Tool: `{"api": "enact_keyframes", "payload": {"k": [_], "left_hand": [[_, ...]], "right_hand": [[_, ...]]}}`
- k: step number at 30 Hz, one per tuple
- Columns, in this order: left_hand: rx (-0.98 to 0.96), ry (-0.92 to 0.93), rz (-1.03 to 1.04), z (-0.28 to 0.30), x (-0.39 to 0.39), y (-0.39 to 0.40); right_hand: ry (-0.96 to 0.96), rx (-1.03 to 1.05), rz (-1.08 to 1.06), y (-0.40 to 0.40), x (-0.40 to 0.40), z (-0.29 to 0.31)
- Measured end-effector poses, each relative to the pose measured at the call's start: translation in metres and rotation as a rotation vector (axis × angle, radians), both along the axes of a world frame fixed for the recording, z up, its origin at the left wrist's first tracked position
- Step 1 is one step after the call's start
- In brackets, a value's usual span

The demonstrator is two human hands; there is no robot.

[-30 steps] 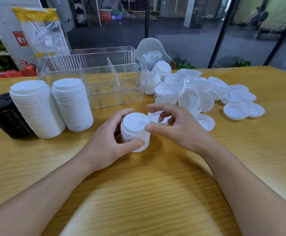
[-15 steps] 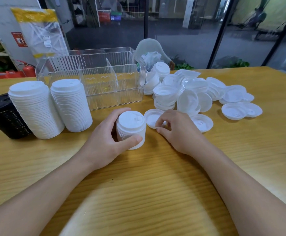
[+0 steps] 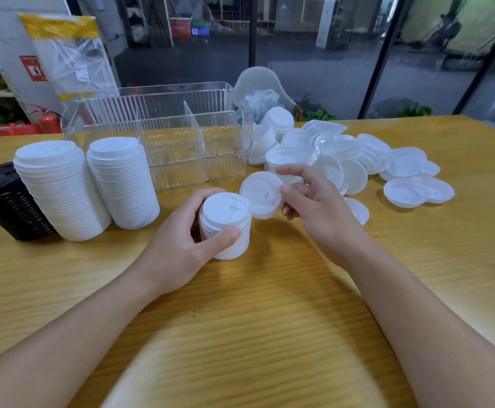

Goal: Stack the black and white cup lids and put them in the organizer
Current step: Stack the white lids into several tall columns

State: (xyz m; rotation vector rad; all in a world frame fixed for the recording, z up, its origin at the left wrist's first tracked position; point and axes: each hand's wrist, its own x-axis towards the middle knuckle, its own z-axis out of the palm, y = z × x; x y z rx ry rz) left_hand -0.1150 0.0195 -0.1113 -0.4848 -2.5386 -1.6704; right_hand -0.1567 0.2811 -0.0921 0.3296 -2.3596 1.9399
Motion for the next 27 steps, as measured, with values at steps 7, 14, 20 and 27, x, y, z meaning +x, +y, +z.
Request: {"api": "enact_keyframes", "payload": {"k": [7,14,20,27], "left_hand": [[0.011,-0.005,-0.067,0.003,0.002,0.001],[0.013,-0.004,-0.074,0.003,0.002,0.0],[0.001,-0.006,-0.06,0.002,0.002,0.001],[0.033,-0.036,-0.06,0.0,-0.001,0.0]], "right_hand": [[-0.068,-0.029,0.033,-0.007,-0.002,-0.009],[-0.038,0.103,0.111,-0.005,0.003,-0.01],[0.109,0.384,-0.032,-0.002,0.006,-0.004],[0.111,0.181,0.124,-0.003,0.012,0.013]]}}
